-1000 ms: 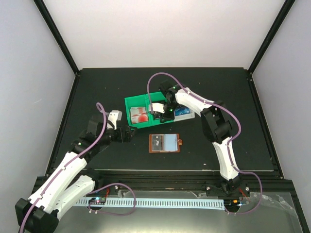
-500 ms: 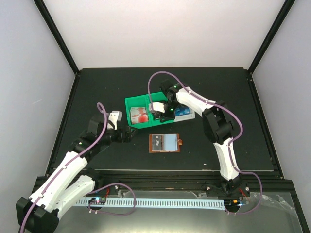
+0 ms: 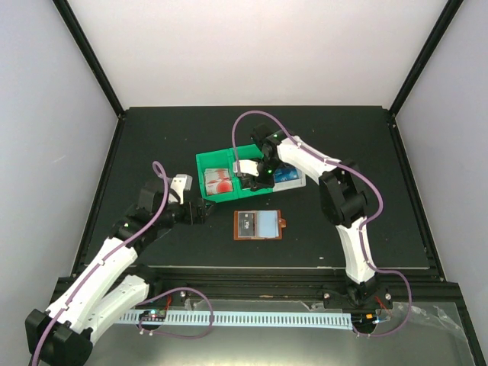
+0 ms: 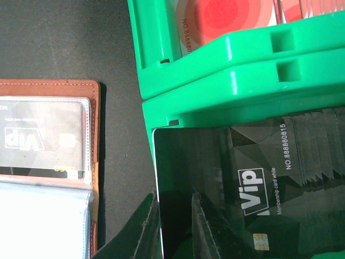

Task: Put the credit cards into the card holder
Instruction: Pick up the credit card from the storage box.

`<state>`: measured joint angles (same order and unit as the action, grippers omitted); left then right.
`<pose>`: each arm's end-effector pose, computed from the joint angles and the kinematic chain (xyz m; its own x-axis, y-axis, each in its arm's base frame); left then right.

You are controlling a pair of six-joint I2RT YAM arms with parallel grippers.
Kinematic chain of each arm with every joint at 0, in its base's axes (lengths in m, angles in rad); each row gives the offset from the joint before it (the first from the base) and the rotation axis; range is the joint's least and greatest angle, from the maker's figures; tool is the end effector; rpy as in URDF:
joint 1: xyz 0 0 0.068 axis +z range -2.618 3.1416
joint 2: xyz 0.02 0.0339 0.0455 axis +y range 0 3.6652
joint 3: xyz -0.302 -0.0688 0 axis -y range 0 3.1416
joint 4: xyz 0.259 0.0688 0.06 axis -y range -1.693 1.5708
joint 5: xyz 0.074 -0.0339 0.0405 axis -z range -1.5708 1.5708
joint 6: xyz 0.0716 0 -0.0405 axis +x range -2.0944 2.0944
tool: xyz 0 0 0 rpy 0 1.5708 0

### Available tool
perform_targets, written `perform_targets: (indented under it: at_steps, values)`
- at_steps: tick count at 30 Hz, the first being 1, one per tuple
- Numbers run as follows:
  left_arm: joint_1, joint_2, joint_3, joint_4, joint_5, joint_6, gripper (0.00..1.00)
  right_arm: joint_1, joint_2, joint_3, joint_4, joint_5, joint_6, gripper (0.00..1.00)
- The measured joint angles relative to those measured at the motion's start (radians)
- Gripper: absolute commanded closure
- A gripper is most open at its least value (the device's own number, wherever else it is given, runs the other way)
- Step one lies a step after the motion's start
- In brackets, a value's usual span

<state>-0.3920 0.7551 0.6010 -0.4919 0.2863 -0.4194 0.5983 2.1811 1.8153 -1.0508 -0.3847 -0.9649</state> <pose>0.1578 -0.0871 0.2541 -0.7422 -0.1159 -0.6601 0.2985 0.8247 -0.4804 0.3798 0.2914 0.1857 0.0033 -0.9198 -0.3923 -0.9956 -0.0398 0.0849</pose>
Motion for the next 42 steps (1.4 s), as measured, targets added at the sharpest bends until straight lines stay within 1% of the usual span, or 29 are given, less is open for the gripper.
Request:
perform_targets:
  at_steps: [9,13,15,24,34,38,42]
  values:
    - [0.000,0.011,0.000,0.001,0.007,0.000,0.01,-0.001,-0.013,-0.014,0.019,0.001,0.003,0.83]
    - [0.000,0.011,-0.001,0.001,0.007,0.000,0.01,-0.001,-0.025,-0.017,0.026,0.001,0.010,0.96]
    - [0.000,0.011,-0.001,0.001,0.008,0.000,0.01,-0.003,-0.032,-0.018,0.049,0.002,0.016,0.99]
    - [0.001,0.019,-0.001,0.011,0.031,0.000,0.01,-0.016,-0.051,-0.043,0.102,-0.001,0.052,0.99]
    - [0.005,0.117,-0.001,0.090,0.119,-0.019,0.01,-0.034,-0.069,-0.097,0.205,-0.029,0.116,0.99]
    - [0.005,0.162,-0.001,0.142,0.146,-0.039,0.01,-0.050,-0.095,-0.117,0.254,-0.045,0.184,0.99]
    - [0.005,0.204,0.000,0.189,0.164,-0.065,0.01,-0.056,-0.129,-0.130,0.328,-0.044,0.313,0.99]
